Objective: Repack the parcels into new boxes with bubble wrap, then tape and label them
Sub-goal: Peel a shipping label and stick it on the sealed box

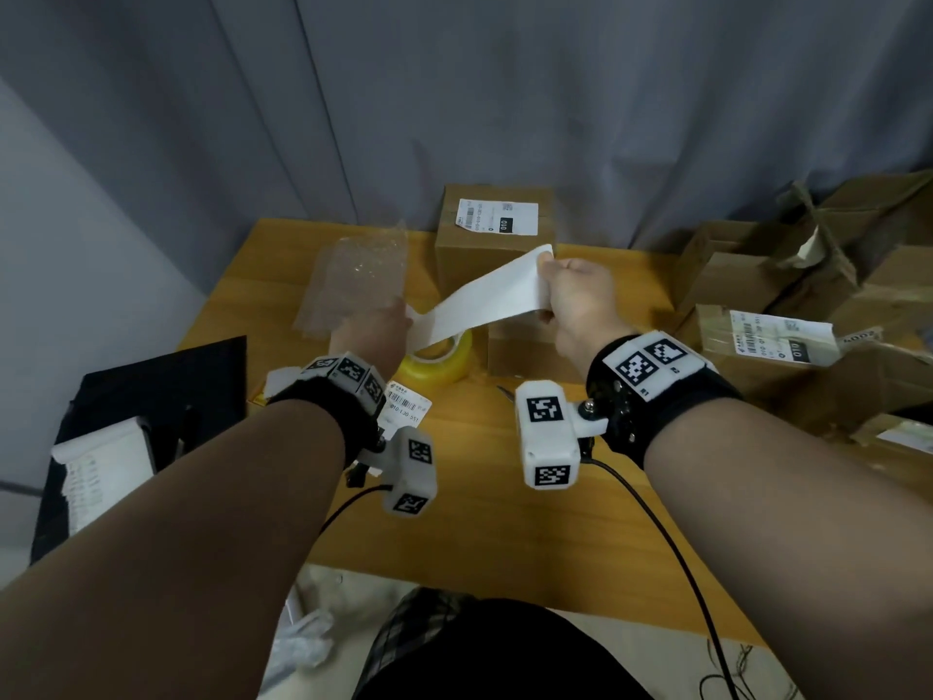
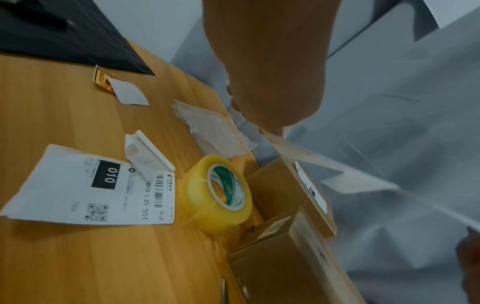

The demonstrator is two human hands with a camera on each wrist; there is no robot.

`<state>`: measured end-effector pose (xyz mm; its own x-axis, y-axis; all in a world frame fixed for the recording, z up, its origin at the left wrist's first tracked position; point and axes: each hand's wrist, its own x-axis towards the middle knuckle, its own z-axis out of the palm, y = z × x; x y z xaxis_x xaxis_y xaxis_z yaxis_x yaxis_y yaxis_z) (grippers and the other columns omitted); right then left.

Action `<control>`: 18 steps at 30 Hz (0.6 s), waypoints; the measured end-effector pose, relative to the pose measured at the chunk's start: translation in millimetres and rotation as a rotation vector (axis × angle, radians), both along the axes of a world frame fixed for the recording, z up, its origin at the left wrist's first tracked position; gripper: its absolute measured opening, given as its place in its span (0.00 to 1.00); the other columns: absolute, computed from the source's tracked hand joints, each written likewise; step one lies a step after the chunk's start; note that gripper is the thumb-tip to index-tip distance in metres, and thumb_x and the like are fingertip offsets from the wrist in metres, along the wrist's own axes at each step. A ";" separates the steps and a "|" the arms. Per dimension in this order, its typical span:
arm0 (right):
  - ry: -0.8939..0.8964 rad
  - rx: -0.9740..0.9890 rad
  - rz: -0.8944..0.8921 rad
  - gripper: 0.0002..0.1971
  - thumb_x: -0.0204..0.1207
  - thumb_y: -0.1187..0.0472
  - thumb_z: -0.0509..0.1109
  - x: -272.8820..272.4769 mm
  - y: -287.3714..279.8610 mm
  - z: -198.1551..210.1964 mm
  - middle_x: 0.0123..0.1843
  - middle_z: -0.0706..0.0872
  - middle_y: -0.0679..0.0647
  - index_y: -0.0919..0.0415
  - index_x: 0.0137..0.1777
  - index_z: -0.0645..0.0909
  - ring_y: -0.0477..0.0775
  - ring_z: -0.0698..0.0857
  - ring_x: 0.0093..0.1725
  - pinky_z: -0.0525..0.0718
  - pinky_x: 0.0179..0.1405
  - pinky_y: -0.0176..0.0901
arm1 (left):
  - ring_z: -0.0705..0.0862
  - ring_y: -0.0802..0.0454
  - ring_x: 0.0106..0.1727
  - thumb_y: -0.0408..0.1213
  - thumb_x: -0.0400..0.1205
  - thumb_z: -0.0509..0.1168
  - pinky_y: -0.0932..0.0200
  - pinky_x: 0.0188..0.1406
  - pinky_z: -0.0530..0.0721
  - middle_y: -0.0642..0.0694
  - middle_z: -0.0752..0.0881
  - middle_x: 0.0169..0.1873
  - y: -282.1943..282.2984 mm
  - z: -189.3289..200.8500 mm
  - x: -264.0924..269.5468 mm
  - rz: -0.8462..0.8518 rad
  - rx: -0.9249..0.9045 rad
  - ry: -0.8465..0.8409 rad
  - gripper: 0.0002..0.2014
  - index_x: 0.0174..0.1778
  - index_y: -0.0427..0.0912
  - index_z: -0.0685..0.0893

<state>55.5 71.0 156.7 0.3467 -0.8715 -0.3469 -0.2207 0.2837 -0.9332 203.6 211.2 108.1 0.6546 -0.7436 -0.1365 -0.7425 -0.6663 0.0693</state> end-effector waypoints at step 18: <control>-0.029 -0.028 -0.133 0.16 0.81 0.52 0.65 -6.4 -7.8 -19.8 0.34 0.78 0.53 0.54 0.32 0.76 0.52 0.77 0.34 0.79 0.30 0.41 | 0.82 0.38 0.60 0.36 0.88 0.50 0.47 0.55 0.79 0.34 0.83 0.58 -0.9 -23.6 6.2 0.269 0.012 0.268 0.14 0.66 0.34 0.70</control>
<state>49.1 63.3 136.9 0.2372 -0.9196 -0.3131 -0.1554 0.2823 -0.9467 209.8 210.3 84.5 0.7660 -0.5472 -0.3373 -0.4972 -0.8370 0.2286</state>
